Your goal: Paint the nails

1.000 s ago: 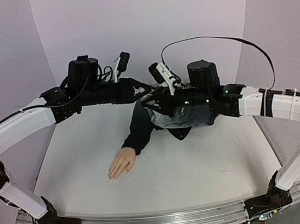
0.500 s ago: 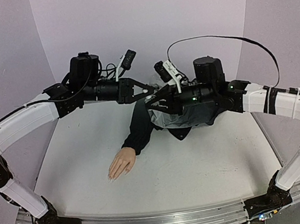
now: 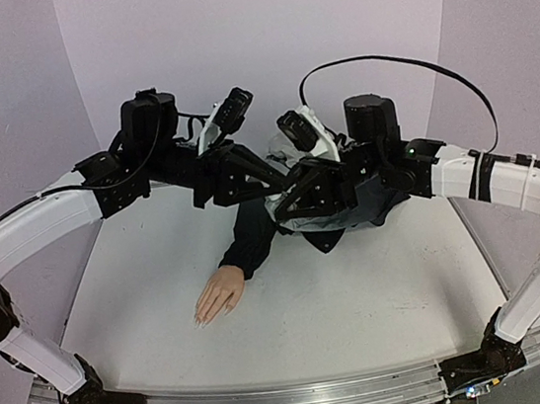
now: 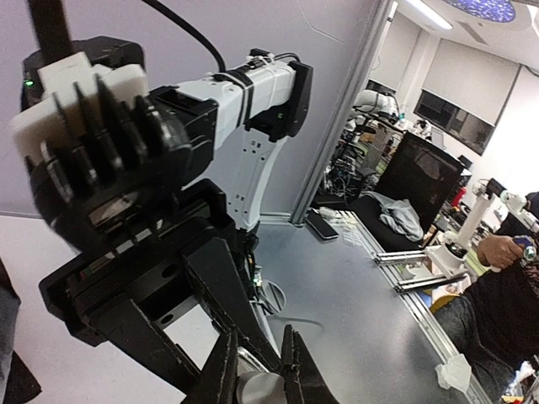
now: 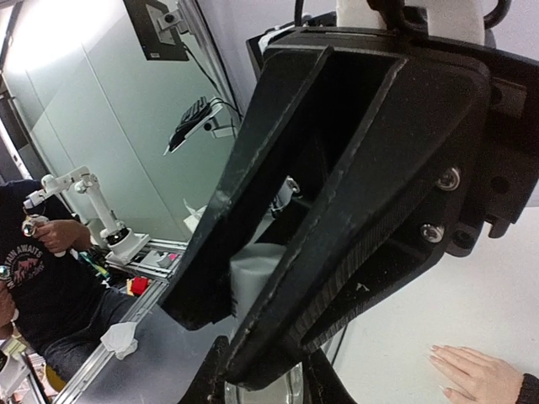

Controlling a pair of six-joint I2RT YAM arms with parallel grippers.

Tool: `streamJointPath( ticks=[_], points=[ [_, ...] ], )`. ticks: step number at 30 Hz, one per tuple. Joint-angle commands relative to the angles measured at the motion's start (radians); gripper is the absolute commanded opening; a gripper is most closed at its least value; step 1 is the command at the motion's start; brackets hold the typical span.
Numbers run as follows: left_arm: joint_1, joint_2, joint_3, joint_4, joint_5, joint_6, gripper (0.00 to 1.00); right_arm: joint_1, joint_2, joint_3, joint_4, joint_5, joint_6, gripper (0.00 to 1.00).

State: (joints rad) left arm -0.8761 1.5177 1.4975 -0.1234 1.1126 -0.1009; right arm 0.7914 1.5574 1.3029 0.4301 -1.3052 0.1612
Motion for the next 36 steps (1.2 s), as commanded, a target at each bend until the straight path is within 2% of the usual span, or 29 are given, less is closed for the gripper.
streamJointPath(
  ticks=[1,3,7,10,12,14,27,32,36],
  points=[
    [0.014,-0.113,-0.02,0.025,-0.15,-0.073,0.15,-0.024,-0.083,-0.026,0.065,0.189,-0.099,0.0],
    [0.035,-0.141,-0.051,0.019,-0.281,-0.122,0.34,-0.024,-0.095,-0.042,0.02,0.345,-0.143,0.0],
    [0.063,-0.154,-0.051,-0.076,-0.406,-0.147,0.72,-0.024,-0.078,-0.042,-0.056,0.718,-0.209,0.0],
    [0.063,-0.124,-0.004,-0.214,-0.611,-0.145,0.79,-0.024,-0.057,-0.043,-0.07,0.944,-0.21,0.0],
    [0.063,-0.098,0.033,-0.298,-0.781,-0.171,0.78,-0.023,-0.049,-0.042,-0.067,1.019,-0.21,0.0],
    [0.064,-0.069,0.056,-0.349,-0.874,-0.214,0.73,-0.021,-0.042,-0.05,-0.035,1.052,-0.197,0.0],
    [0.065,0.039,0.089,-0.23,-0.823,-0.301,0.72,0.02,0.046,-0.011,-0.007,1.038,-0.207,0.0],
    [0.065,0.074,0.11,-0.224,-0.821,-0.323,0.62,0.029,0.044,-0.009,-0.005,1.022,-0.217,0.0],
    [0.065,0.089,0.124,-0.218,-0.813,-0.331,0.5,0.035,0.04,-0.008,-0.001,1.02,-0.223,0.0]
  ],
)
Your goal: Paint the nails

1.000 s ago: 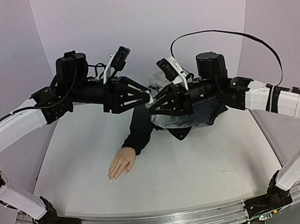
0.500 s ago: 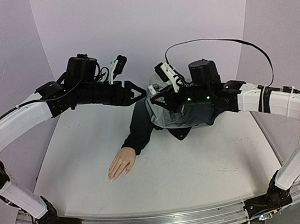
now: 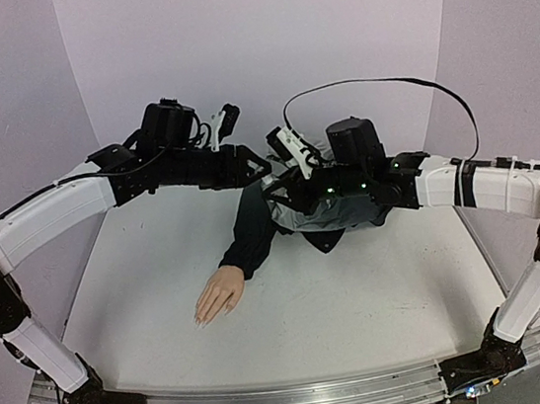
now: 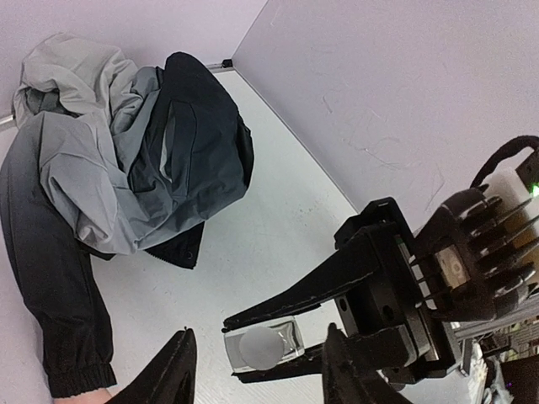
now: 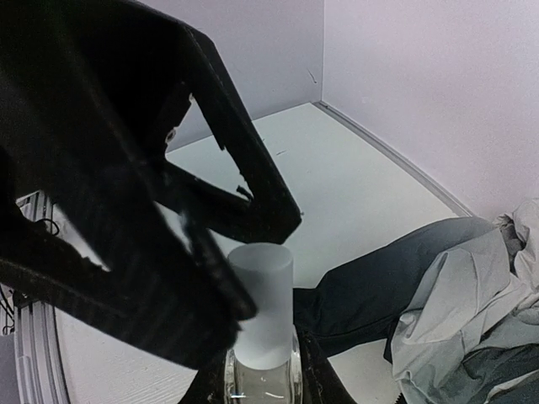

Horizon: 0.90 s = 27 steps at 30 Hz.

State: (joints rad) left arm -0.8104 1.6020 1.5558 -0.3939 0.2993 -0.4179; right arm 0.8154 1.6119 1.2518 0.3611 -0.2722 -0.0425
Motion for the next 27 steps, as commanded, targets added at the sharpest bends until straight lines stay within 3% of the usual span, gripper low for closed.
streamJointPath(
  ticks=[1,6,14,19,21,24,27],
  points=[
    [-0.001,0.009,0.069,0.052,0.006,-0.016,0.48,0.011,-0.015,0.043,0.069,-0.014,-0.019,0.0],
    [-0.001,0.022,0.076,0.056,0.041,-0.032,0.33,0.017,-0.02,0.045,0.076,-0.021,-0.013,0.0],
    [-0.003,0.037,0.067,0.064,0.163,-0.033,0.25,0.017,-0.05,0.025,0.101,-0.025,-0.002,0.0],
    [-0.003,0.02,0.049,0.071,0.254,0.008,0.12,0.017,-0.093,0.004,0.118,-0.071,0.006,0.0],
    [-0.003,0.019,0.052,0.092,0.392,0.064,0.01,0.014,-0.112,-0.002,0.124,-0.194,0.001,0.0],
    [-0.003,-0.008,0.019,0.164,0.681,0.184,0.0,0.005,-0.137,0.002,0.132,-0.607,-0.014,0.0],
    [-0.003,-0.073,-0.023,0.182,0.838,0.323,0.0,0.005,-0.112,0.049,0.149,-1.03,0.069,0.0]
  ],
)
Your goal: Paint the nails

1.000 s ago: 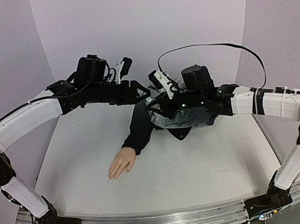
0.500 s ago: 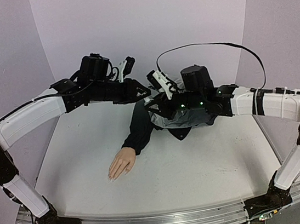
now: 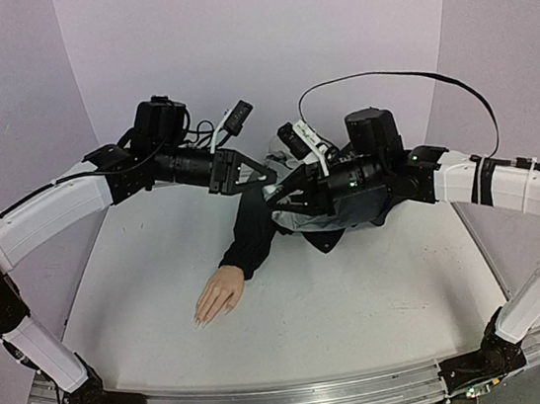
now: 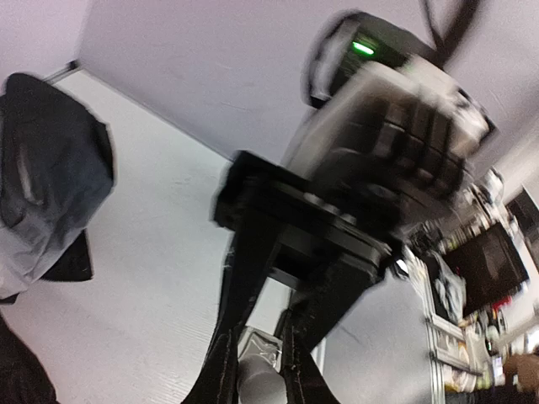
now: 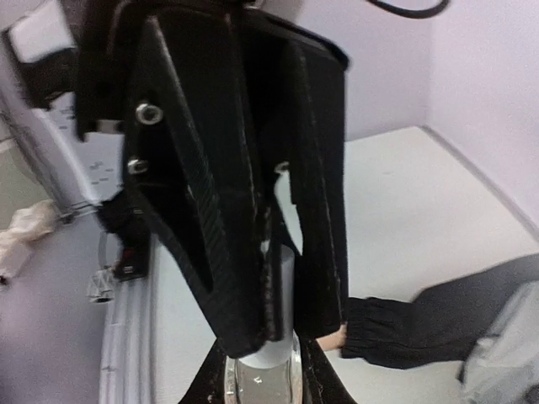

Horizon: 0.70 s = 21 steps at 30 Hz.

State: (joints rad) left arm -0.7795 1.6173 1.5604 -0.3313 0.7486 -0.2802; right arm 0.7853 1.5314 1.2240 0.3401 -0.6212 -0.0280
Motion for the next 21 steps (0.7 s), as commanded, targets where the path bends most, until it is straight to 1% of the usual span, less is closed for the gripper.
streamJointPath(
  ticks=[1,2,3,6,9,10,12,13,14,15,16,17,18,19,21],
  points=[
    [-0.033,-0.11,-0.033,0.12,0.411,0.223,0.0,0.036,-0.017,0.093,0.174,-0.742,0.09,0.0],
    [-0.034,-0.125,-0.033,0.12,0.43,0.248,0.0,0.038,-0.008,0.103,0.175,-0.814,0.113,0.0],
    [-0.033,-0.136,-0.03,0.12,0.446,0.266,0.0,0.042,-0.01,0.099,0.175,-0.824,0.122,0.0],
    [-0.033,-0.142,-0.006,0.12,0.465,0.279,0.0,0.042,-0.035,0.061,0.174,-0.767,0.114,0.0],
    [-0.033,-0.135,0.004,0.12,0.454,0.261,0.0,0.042,-0.045,0.05,0.171,-0.703,0.107,0.0],
    [-0.033,-0.136,0.004,0.12,0.44,0.252,0.0,0.042,-0.045,0.05,0.171,-0.675,0.103,0.0],
    [-0.033,-0.146,-0.002,0.12,0.349,0.214,0.0,0.038,-0.054,0.042,0.169,-0.593,0.088,0.0],
    [-0.032,-0.154,-0.005,0.111,0.282,0.196,0.05,0.037,-0.06,0.037,0.166,-0.534,0.076,0.0],
    [-0.032,-0.162,-0.008,0.098,0.213,0.179,0.15,0.037,-0.066,0.032,0.163,-0.459,0.061,0.0],
    [-0.032,-0.168,-0.011,0.076,0.129,0.167,0.27,0.036,-0.071,0.026,0.156,-0.377,0.044,0.0],
    [-0.032,-0.172,-0.007,0.043,0.055,0.156,0.36,0.035,-0.074,0.02,0.147,-0.288,0.037,0.0],
    [-0.032,-0.173,0.001,0.005,-0.016,0.149,0.46,0.037,-0.073,0.018,0.135,-0.184,-0.009,0.0],
    [-0.032,-0.17,0.015,-0.036,-0.075,0.142,0.54,0.037,-0.068,0.017,0.127,-0.117,-0.023,0.0],
    [-0.032,-0.163,0.029,-0.07,-0.121,0.128,0.6,0.036,-0.061,0.019,0.118,-0.051,-0.031,0.0],
    [-0.032,-0.148,0.055,-0.137,-0.211,0.101,0.67,0.037,-0.045,0.029,0.104,0.061,-0.036,0.0]
  ],
)
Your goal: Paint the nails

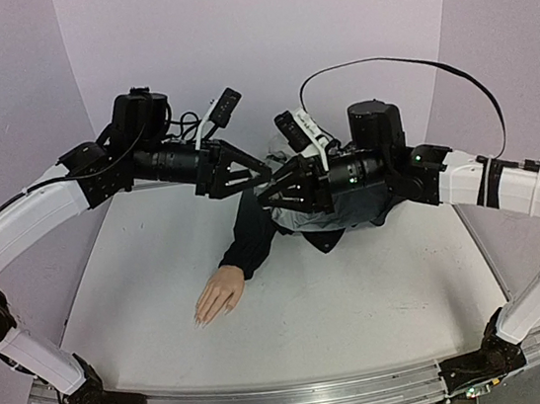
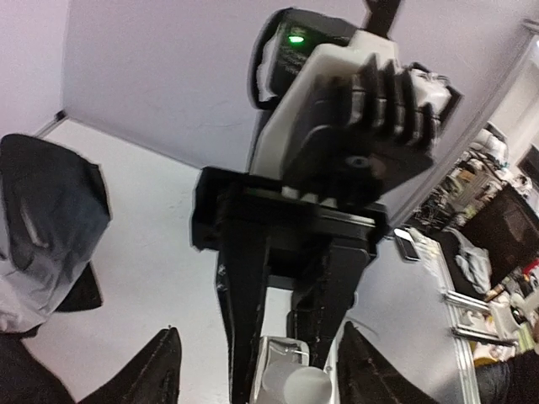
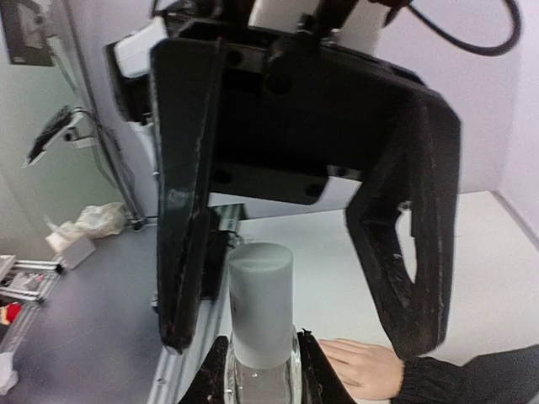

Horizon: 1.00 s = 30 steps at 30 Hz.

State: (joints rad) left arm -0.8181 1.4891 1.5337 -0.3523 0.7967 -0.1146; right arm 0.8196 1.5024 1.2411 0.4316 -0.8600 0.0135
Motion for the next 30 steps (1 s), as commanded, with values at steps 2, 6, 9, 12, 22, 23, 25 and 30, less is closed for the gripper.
streamJointPath(
  ticks=[2,6,9,12,22,23,25,30],
  points=[
    [0.007,-0.002,0.109,-0.17,-0.335,-0.098,0.69,0.001,0.002,0.027,-0.005,0.377,-0.081,0.0],
    [0.007,0.021,0.13,-0.192,-0.375,-0.158,0.64,0.003,0.026,0.039,-0.014,0.456,-0.088,0.0],
    [0.006,0.057,0.149,-0.191,-0.385,-0.189,0.51,0.004,0.037,0.044,-0.016,0.464,-0.09,0.0],
    [0.007,0.101,0.171,-0.191,-0.356,-0.204,0.47,0.004,0.045,0.047,-0.017,0.465,-0.09,0.0],
    [0.006,0.158,0.207,-0.183,-0.293,-0.21,0.21,0.005,0.042,0.045,-0.022,0.483,-0.094,0.0],
    [0.007,0.158,0.205,-0.182,-0.289,-0.211,0.17,0.004,0.043,0.044,-0.022,0.48,-0.094,0.0],
    [0.007,0.158,0.202,-0.178,-0.28,-0.208,0.1,0.005,0.042,0.04,-0.021,0.471,-0.098,0.0],
    [0.007,0.151,0.18,-0.147,-0.209,-0.176,0.0,0.003,0.028,0.02,-0.012,0.353,-0.112,0.0]
  ],
)
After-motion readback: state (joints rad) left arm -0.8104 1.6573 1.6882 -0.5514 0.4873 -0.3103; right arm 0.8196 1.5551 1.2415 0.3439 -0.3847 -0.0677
